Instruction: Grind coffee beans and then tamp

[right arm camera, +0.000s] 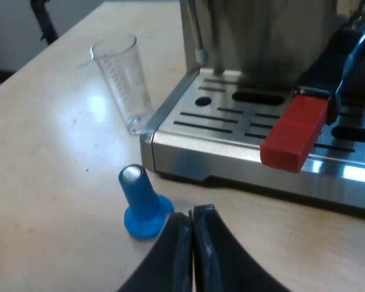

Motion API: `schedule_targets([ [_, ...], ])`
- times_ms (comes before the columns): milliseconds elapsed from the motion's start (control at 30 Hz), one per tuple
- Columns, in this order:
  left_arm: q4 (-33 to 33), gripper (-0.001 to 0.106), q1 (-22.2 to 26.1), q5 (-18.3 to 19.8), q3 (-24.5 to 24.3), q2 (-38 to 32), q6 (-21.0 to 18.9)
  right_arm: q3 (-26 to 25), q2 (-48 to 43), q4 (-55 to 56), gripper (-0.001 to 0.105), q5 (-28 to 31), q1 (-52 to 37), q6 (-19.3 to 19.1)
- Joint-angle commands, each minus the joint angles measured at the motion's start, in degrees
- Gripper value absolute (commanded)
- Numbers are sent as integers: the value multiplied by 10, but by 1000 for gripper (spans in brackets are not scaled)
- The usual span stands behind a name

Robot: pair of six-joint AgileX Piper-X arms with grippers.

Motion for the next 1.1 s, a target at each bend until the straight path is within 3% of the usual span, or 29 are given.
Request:
schedule_targets([
  [33, -8, 78, -2, 8, -1, 3, -1, -2, 22, -39, 0, 46, 12, -1],
  [467, -8, 78, -2, 8, -1, 3, -1, -2, 128, -134, 0, 139, 11, -1],
  [1100, -8, 78, -2, 9, -1, 3, -1, -2, 187, -226, 0, 120, -53, -1],
])
